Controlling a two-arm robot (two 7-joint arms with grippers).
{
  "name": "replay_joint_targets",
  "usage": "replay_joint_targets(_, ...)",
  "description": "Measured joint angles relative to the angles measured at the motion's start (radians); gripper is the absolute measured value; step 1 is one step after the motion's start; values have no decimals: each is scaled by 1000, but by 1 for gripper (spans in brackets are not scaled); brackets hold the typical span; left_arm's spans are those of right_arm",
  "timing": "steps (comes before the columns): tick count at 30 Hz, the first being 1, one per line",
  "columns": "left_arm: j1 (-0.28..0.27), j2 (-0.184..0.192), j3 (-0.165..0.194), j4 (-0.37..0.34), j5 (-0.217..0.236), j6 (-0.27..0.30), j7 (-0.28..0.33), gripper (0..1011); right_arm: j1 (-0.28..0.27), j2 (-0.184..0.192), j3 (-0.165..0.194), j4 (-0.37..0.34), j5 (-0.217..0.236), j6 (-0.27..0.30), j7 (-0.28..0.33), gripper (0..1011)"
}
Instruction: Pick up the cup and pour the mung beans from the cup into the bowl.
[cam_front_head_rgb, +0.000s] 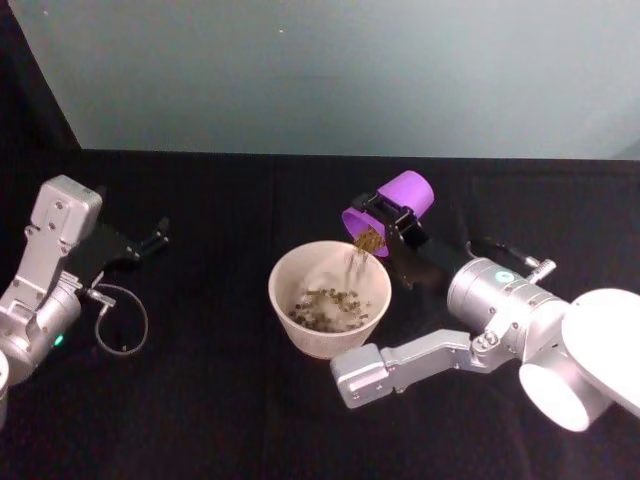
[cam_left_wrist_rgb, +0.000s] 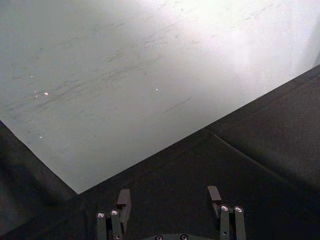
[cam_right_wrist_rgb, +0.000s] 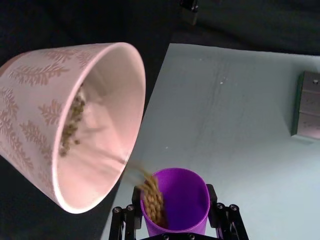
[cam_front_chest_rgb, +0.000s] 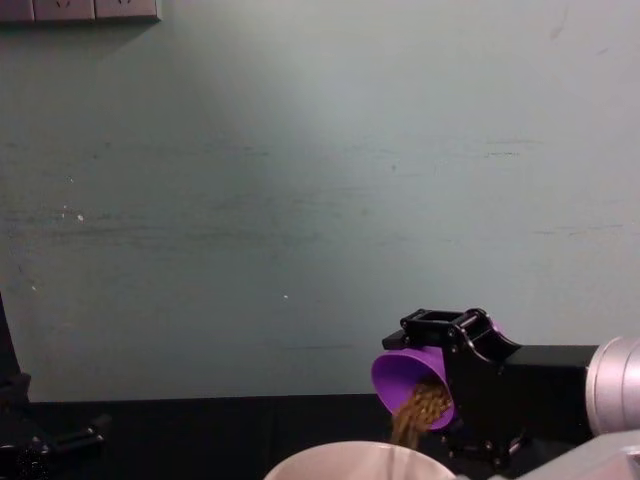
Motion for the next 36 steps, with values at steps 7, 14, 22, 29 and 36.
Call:
replay_joint_targets(7, 0, 0, 0, 0, 0, 0, 0, 1000, 1, -1, -10, 0, -69, 7, -6, 734)
replay_joint_targets(14, 0, 0, 0, 0, 0, 0, 0, 1000, 3, 0, -33, 1, -183, 24, -18, 735)
replay_joint_targets(22, 0, 0, 0, 0, 0, 0, 0, 1000, 24, 9, -90, 7, -379, 53, -22, 735)
replay_joint_targets(29, 0, 0, 0, 0, 0, 0, 0, 1000, 20, 6, -90, 6, -413, 53, -23, 734)
replay_joint_targets(36, 0, 0, 0, 0, 0, 0, 0, 1000, -6, 3, -40, -3, -335, 26, -41, 735)
